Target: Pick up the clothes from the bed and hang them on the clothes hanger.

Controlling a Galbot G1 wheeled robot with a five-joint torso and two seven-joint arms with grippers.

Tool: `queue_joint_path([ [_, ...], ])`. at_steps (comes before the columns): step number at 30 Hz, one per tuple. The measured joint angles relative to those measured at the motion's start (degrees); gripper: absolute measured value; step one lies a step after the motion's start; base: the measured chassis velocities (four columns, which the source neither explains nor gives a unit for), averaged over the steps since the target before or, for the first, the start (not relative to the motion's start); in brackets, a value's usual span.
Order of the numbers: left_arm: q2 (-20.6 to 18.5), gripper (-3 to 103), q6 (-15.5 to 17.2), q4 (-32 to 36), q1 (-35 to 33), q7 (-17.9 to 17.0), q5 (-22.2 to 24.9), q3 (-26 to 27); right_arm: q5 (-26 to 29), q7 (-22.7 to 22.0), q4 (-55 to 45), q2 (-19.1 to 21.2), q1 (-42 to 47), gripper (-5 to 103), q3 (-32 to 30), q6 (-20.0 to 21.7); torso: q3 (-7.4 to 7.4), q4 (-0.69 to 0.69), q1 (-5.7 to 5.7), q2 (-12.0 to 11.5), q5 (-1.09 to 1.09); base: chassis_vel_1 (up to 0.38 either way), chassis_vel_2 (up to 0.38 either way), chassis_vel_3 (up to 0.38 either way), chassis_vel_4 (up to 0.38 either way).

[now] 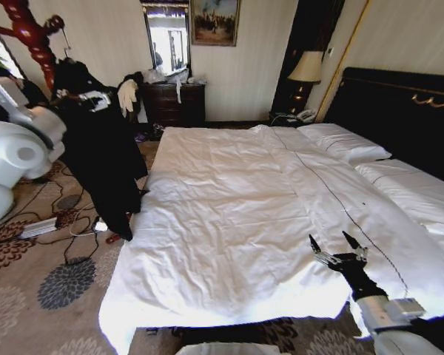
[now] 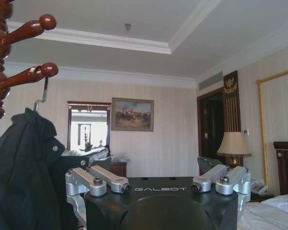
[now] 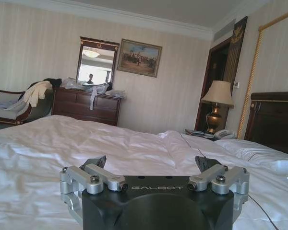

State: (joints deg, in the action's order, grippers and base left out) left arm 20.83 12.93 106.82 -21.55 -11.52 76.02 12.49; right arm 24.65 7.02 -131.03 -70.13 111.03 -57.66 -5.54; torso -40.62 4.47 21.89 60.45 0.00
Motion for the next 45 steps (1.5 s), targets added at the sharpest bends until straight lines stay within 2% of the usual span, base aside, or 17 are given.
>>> queue_joint_path([
  [3, 0.6, 100, -1.5, 2.2, -9.8, 0.4, -2.6, 7.2, 0.0, 0.0, 0.0, 0.0, 0.0, 100, 0.0, 0.0, 0.01, -0.01, -0.02, 0.0, -0.02, 0.000, 0.000, 0.000, 0.000],
  [4, 0.6, 100, -1.5, 2.2, -9.8, 0.4, -2.6, 7.2, 0.0, 0.0, 0.0, 0.0, 0.0, 100, 0.0, 0.0, 0.01, -0.01, -0.02, 0.0, -0.02, 0.000, 0.000, 0.000, 0.000],
  [8, 2.8, 100, -2.1, 4.2, -22.3, 1.9, -8.2, 15.5, 0.0, 0.0, 0.0, 0.0, 0.0, 100, 0.0, 0.0, 0.00, 0.00, -0.01, 0.0, 0.00, 0.000, 0.000, 0.000, 0.000],
  [9, 2.8, 100, -2.1, 4.2, -22.3, 1.9, -8.2, 15.5, 0.0, 0.0, 0.0, 0.0, 0.0, 100, 0.0, 0.0, 0.00, 0.00, -0.01, 0.0, 0.00, 0.000, 0.000, 0.000, 0.000],
  [12, 5.7, 100, -3.7, 5.9, -32.0, 3.7, -12.5, 21.3, 0.0, 0.0, 0.0, 0.0, 0.0, 100, 0.0, 0.0, 0.00, 0.00, -0.01, 0.0, -0.03, 0.000, 0.000, 0.000, 0.000],
  [13, 5.7, 100, -3.7, 5.9, -32.0, 3.7, -12.5, 21.3, 0.0, 0.0, 0.0, 0.0, 0.0, 100, 0.0, 0.0, 0.00, 0.00, -0.01, 0.0, -0.03, 0.000, 0.000, 0.000, 0.000],
  [16, 9.2, 100, -6.2, 8.5, -40.4, 4.8, -16.3, 27.1, 0.0, 0.0, 0.0, 0.0, 0.0, 100, 0.0, 0.0, 0.01, 0.00, -0.01, 0.0, 0.01, 0.000, 0.000, 0.000, 0.000],
  [19, 11.5, 100, -7.8, 10.1, -45.1, 5.1, -18.9, 30.3, 0.0, 0.0, 0.0, 0.0, 0.0, 100, 0.0, 0.0, 0.01, 0.00, -0.01, 0.0, -0.01, 0.000, 0.000, 0.000, 0.000],
  [24, 15.6, 100, -7.8, 13.2, -55.4, 5.3, -22.2, 35.8, 0.0, 0.0, 0.0, 0.0, 0.0, 100, 0.0, 0.0, 0.01, 0.01, -0.01, 0.0, 0.01, 0.000, 0.000, 0.000, 0.000],
  [26, 17.7, 100, -8.4, 14.1, -60.2, 6.3, -25.6, 37.8, 0.0, 0.0, 0.0, 0.0, 0.0, 100, 0.0, 0.0, 0.01, -0.03, -0.01, 0.0, -0.01, 0.000, 0.000, 0.000, 0.000],
  [28, 19.0, 100, -8.9, 14.6, -62.1, 6.6, -26.9, 38.6, 0.0, 0.0, 0.0, 0.0, 0.0, 100, 0.0, 0.0, 0.01, -0.03, -0.01, 0.0, -0.01, 0.000, 0.000, 0.000, 0.000],
  [32, 25.0, 100, -10.5, 17.4, -68.7, 7.9, -30.0, 41.4, 0.0, 0.0, 0.0, 0.0, 0.0, 100, 0.0, 0.0, 0.01, 0.01, -0.01, 0.0, 0.02, 0.000, 0.000, 0.000, 0.000],
  [33, 25.0, 100, -10.5, 17.4, -68.7, 7.9, -30.0, 41.4, 0.0, 0.0, 0.0, 0.0, 0.0, 100, 0.0, 0.0, 0.01, 0.01, -0.01, 0.0, 0.02, 0.000, 0.000, 0.000, 0.000],
  [38, 33.5, 100, -14.9, 20.3, -76.3, 10.2, -34.6, 43.3, 0.0, 0.0, 0.0, 0.0, 0.0, 100, 0.0, 0.0, 0.01, -0.01, -0.02, 0.0, 0.00, 0.000, 0.000, 0.000, 0.000],
  [39, 33.5, 100, -14.9, 20.3, -76.3, 10.2, -34.6, 43.3, 0.0, 0.0, 0.0, 0.0, 0.0, 100, 0.0, 0.0, 0.01, -0.01, -0.02, 0.0, 0.00, 0.000, 0.000, 0.000, 0.000],
  [43, 39.3, 100, -18.8, 22.1, -81.4, 11.7, -40.1, 43.3, 0.0, 0.0, 0.0, 0.0, 0.0, 100, 0.0, 0.0, 0.01, -0.01, -0.02, 0.0, 0.00, 0.000, 0.000, 0.000, 0.000],
  [45, 40.3, 100, -19.5, 22.5, -82.5, 12.0, -41.4, 43.2, 0.0, 0.0, 0.0, 0.0, 0.0, 100, 0.0, 0.0, 0.01, -0.01, -0.02, 0.0, 0.00, 0.000, 0.000, 0.000, 0.000],
])
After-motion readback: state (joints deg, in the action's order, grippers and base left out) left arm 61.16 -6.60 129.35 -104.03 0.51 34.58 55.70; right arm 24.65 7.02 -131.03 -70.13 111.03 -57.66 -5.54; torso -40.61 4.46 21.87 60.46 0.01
